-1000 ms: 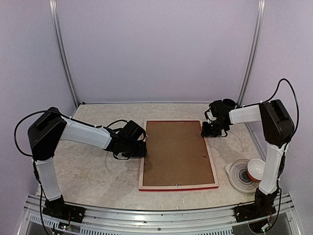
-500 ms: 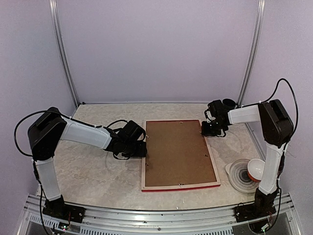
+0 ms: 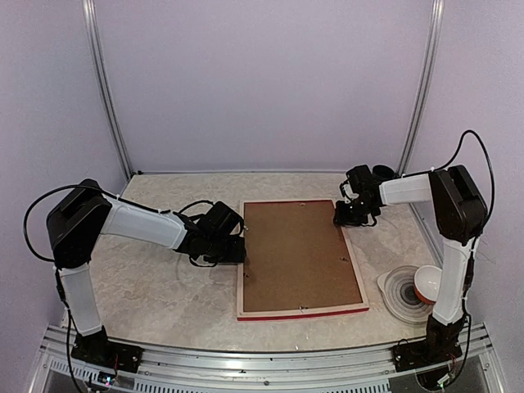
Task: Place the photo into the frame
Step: Press the fastener onto the backboard.
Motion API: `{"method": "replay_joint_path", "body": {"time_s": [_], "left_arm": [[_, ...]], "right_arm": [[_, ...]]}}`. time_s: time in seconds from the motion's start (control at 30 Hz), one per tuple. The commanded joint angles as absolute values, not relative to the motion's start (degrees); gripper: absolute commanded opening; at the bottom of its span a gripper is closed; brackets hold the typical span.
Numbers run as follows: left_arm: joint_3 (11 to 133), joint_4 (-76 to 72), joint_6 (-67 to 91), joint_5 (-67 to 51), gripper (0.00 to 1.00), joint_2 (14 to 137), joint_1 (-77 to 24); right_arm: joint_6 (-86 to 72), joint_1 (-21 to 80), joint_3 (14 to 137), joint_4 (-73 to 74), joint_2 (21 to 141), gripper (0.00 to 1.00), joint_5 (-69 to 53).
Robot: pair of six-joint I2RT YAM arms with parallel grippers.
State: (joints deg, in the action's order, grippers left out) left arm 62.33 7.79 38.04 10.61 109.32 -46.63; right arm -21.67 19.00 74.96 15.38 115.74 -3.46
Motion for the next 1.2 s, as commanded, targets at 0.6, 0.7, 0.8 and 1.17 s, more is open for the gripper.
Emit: {"method": "replay_joint_path", "body": {"time_s": [0.6,0.7,0.8,1.17], "left_arm": [[61.99,8.19,37.53,11.22,0.61,108.43,-46.49],[61.26,8.1,37.78,11.53,0.61,107.37,-46.49],[60.53,8.24,37.97,12.4,0.61,105.16,-46.34],[56.28,8.19,36.83,14.53,0.73,99.17,-47.29]], "right_arm": [[-20.68,18.92,73.84,14.95,116.54,0.38,-7.12],[-22.52,17.82,73.65,16.23,112.63,0.62,-14.2],[-23.49,16.82,73.13,18.32,106.65,0.74,-16.7],[-18.41,16.79,62.23,27.02,93.29,0.81,-12.6]]}}
